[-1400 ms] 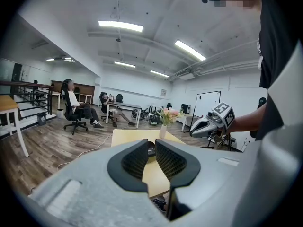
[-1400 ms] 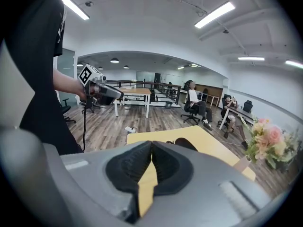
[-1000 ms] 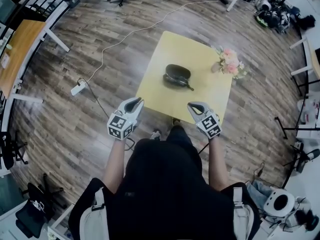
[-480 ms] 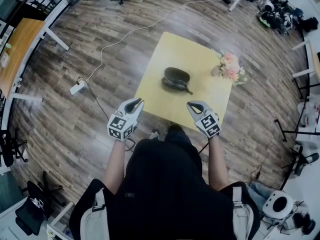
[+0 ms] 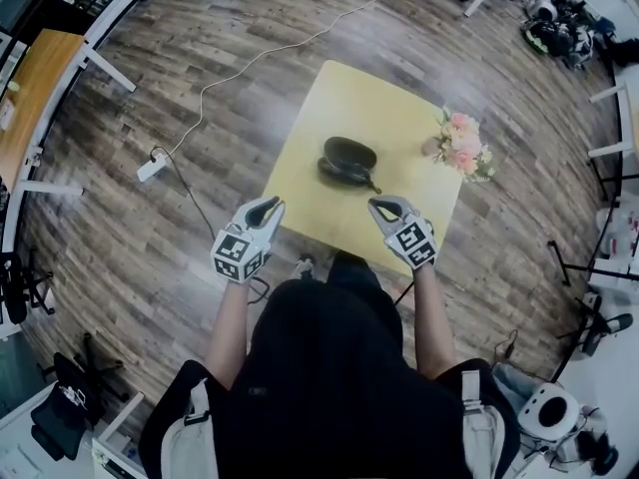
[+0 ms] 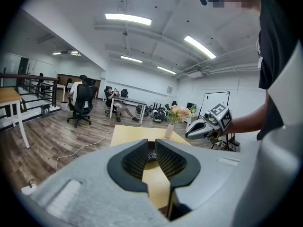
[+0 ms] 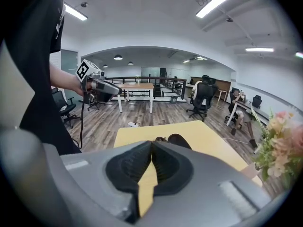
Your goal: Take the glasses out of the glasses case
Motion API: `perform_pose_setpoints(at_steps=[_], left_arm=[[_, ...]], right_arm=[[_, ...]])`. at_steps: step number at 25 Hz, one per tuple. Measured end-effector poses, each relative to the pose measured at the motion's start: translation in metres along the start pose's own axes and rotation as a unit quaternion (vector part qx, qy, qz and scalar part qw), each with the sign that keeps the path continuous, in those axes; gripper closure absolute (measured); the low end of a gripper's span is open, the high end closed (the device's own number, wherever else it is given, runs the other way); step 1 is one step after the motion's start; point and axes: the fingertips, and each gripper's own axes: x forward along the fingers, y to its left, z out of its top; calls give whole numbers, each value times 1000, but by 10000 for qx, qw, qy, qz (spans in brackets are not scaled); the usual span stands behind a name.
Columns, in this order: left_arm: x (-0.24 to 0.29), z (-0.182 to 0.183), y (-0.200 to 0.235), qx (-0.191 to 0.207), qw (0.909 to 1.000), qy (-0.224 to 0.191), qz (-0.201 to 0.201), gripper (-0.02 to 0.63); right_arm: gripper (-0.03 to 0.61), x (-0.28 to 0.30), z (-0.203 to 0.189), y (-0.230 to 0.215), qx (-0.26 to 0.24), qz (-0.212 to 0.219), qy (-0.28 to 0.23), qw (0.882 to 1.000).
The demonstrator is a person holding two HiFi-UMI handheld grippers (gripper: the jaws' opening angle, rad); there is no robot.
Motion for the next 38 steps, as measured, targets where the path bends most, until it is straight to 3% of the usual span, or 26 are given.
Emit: perform_pose_setpoints(at_steps=[11,31,34,38], left_arm=[[33,-6,5,-185,9998,76,56,555],[43,-36,32,-642,9961,465,388,555],[41,-43,37,-746,9947,516,478,555],[44,-52,44,-851,9932,578,552,555]], right_arm=[[574,30,-12,-31,-69,278,265,9992],[572,136,-51,-62,-237,693,1317,9886],[529,147,-55,-65,-385,705,1514,9852],[529,165,-58,-65,-542,795,1632,9819]])
